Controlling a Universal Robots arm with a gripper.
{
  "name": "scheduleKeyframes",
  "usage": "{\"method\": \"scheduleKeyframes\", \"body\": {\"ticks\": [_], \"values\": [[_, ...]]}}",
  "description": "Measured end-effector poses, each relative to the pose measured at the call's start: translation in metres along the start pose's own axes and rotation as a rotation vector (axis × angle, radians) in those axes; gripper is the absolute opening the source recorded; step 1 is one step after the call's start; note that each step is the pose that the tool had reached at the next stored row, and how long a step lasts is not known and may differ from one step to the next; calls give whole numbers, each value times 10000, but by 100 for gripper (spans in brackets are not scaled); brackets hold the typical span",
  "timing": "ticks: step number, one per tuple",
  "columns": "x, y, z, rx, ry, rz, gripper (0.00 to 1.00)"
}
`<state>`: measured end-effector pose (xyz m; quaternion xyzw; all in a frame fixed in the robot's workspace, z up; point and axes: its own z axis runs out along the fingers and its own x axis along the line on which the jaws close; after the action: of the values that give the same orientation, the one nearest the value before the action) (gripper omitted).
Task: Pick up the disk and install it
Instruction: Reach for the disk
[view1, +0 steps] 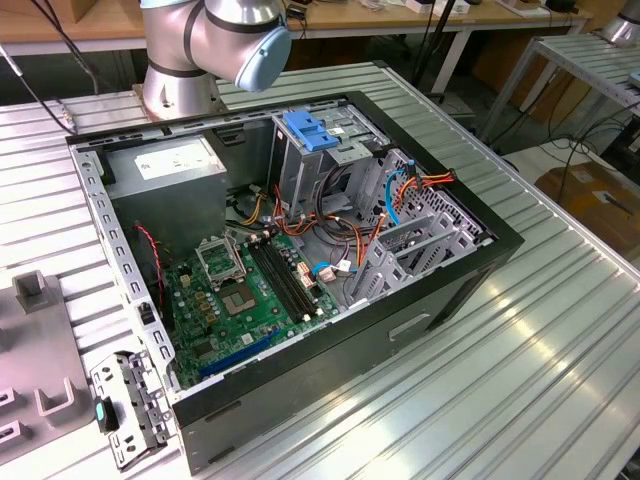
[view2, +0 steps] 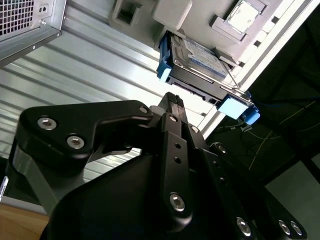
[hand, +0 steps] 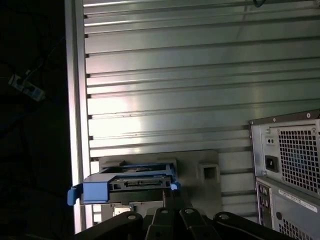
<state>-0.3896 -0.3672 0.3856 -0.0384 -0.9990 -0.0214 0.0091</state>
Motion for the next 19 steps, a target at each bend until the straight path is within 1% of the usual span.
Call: {"method": "scheduleKeyframes", "body": {"ticks": [3, 8, 10, 16, 17, 18, 19], "values": [[47, -4, 0, 1, 1, -1, 11], [168, -14, 3, 0, 0, -2, 11], [255, -21, 4, 1, 1, -1, 11], [410, -62, 7, 0, 0, -1, 11], [452, -67, 8, 0, 0, -1, 11], [479, -69, 9, 0, 0, 0, 11], [524, -73, 10, 0, -1, -2, 11]]}}
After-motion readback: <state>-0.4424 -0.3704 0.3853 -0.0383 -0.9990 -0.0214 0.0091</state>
